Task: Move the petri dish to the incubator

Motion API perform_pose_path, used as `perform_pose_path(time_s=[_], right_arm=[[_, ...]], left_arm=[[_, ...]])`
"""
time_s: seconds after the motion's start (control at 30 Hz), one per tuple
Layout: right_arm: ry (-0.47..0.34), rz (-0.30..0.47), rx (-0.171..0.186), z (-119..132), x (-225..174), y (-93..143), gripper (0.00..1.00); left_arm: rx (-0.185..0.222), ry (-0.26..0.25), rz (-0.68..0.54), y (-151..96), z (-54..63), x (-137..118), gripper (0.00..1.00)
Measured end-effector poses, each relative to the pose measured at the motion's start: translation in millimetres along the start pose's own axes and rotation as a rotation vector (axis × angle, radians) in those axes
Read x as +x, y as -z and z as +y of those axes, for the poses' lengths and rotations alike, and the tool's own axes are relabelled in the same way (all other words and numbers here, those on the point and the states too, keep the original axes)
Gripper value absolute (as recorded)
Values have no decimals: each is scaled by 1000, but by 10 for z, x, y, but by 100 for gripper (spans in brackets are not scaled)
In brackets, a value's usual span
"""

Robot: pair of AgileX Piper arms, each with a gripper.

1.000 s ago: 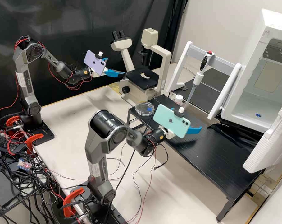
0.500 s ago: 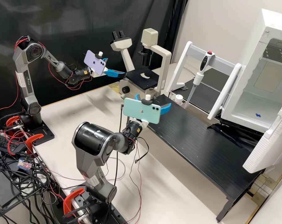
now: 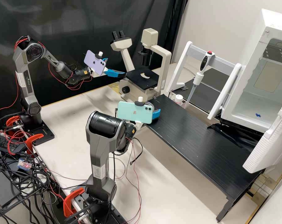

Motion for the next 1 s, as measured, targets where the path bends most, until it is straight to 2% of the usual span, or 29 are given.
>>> perform_pose_path(time_s=[0.27, 0.43, 0.73, 0.9, 0.93, 1.0], right_arm=[[-18, -28, 45, 30, 53, -82, 100], [-20, -28, 39, 31, 74, -115, 100], [-26, -59, 82, 30, 147, -216, 100], [-25, -52, 77, 28, 155, -242, 100], [-26, -49, 79, 30, 156, -246, 0], [-19, -42, 88, 28, 157, -248, 0]], left_arm=[[0, 0, 0, 0, 0, 0, 100], [0, 0, 0, 0, 0, 0, 100], [0, 0, 0, 0, 0, 0, 100], [0, 0, 0, 0, 0, 0, 100], [0, 0, 0, 0, 0, 0, 100], [0, 0, 0, 0, 0, 0, 100]])
